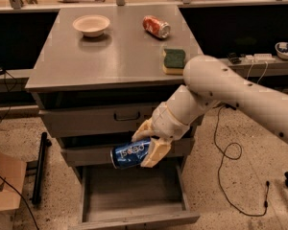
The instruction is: Place pepsi can into bottom drawer
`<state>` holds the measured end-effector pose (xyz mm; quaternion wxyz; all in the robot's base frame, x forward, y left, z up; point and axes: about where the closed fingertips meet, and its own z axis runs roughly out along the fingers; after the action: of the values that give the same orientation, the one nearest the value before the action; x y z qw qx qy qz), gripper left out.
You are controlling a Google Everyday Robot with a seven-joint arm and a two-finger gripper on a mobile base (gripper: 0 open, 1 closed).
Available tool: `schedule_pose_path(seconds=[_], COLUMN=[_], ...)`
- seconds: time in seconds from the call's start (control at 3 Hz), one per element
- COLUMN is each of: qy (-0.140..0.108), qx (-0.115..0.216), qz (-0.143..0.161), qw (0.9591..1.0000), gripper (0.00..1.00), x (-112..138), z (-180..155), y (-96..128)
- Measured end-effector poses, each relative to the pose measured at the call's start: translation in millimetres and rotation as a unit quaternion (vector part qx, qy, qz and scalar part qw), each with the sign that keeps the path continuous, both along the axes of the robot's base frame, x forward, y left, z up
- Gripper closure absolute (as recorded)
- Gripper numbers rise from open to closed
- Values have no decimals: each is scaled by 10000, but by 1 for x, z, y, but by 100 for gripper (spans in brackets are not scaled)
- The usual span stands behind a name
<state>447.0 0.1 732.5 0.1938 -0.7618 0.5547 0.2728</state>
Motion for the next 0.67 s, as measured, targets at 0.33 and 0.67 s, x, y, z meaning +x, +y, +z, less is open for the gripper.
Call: schedule_pose_path(seconds=[0.33, 0.67], qy=[251, 565], qx=[-43, 38], qz=[-120, -576], qw=[9996, 9967], gripper=[100, 100], x=[8, 10], z=[-44, -109], y=[3, 0])
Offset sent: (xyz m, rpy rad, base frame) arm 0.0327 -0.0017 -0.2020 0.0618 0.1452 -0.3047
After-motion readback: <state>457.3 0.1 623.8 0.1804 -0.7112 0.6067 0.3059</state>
